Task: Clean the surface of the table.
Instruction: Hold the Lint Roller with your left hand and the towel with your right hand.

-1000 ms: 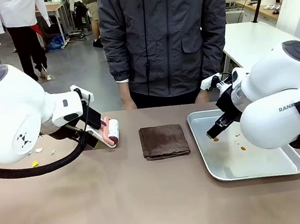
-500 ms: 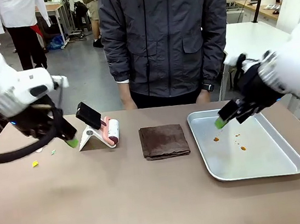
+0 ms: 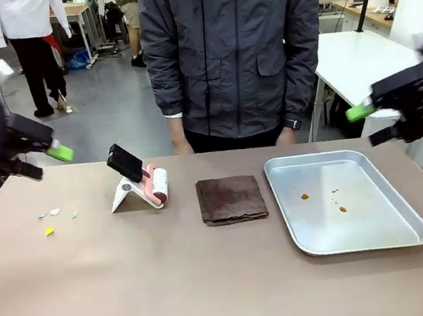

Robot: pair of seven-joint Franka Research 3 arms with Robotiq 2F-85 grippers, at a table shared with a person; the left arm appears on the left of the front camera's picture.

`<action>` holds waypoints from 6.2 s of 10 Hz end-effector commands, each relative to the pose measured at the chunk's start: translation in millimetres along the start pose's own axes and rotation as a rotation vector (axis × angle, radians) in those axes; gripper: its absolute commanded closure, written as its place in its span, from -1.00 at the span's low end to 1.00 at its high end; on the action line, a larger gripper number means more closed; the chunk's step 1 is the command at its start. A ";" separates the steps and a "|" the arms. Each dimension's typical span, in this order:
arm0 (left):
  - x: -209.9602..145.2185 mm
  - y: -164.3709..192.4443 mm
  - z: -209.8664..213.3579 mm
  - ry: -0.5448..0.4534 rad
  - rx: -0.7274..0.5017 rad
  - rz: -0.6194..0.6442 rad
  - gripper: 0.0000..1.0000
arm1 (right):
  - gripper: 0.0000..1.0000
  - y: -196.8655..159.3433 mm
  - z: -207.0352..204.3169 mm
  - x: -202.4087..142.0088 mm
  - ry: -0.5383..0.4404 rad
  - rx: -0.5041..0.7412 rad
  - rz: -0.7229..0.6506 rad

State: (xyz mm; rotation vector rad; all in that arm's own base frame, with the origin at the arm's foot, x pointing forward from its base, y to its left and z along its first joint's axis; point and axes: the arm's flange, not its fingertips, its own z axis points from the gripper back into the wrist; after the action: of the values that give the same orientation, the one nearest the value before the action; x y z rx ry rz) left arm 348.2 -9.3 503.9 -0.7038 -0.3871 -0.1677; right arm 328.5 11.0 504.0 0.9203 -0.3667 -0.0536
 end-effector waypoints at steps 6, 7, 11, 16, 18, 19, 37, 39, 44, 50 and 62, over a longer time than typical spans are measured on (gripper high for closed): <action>-74.8 164.9 40.3 -0.288 -0.341 0.375 -1.00 | -1.00 -148.4 51.6 -42.3 -0.198 0.260 -0.259; -79.0 161.5 34.5 -0.304 -0.352 0.411 -1.00 | -1.00 -162.4 53.0 -44.5 -0.211 0.281 -0.292; -83.2 149.9 12.8 -0.349 -0.344 0.511 -1.00 | -1.00 -182.1 58.1 -52.6 -0.254 0.256 -0.339; -46.9 182.2 35.4 -0.317 -0.363 0.496 -1.00 | -1.00 -195.3 75.2 -18.4 -0.215 0.276 -0.358; -45.2 181.1 35.5 -0.324 -0.354 0.504 -1.00 | -1.00 -186.5 72.3 -23.9 -0.262 0.167 -0.353; -39.5 171.3 34.9 -0.315 -0.319 0.479 -1.00 | -1.00 -176.2 70.9 -22.8 -0.284 0.120 -0.353; 122.4 79.1 -123.5 0.046 -0.075 0.365 -1.00 | -1.00 43.6 -333.2 -0.1 0.270 -0.665 0.021; 125.1 83.6 -129.6 0.101 -0.041 0.408 -1.00 | -1.00 38.6 -327.6 5.6 0.237 -0.673 -0.052; 120.9 78.6 -127.9 0.066 -0.047 0.393 -1.00 | -1.00 33.1 -329.3 -2.1 0.270 -0.652 0.004; 147.5 82.4 -159.0 0.045 -0.071 0.485 -1.00 | -1.00 23.5 -374.8 58.0 0.253 -0.745 -0.004; 154.8 69.2 -188.2 0.127 -0.081 0.491 -1.00 | -1.00 2.9 -411.5 75.3 0.209 -0.864 -0.118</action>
State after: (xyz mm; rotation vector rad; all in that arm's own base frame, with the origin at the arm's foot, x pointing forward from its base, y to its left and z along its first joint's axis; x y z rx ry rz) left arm 557.6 -79.7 389.7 -0.8443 -0.0934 0.2201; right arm 530.0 306.8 300.1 0.1231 -0.0610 -0.1976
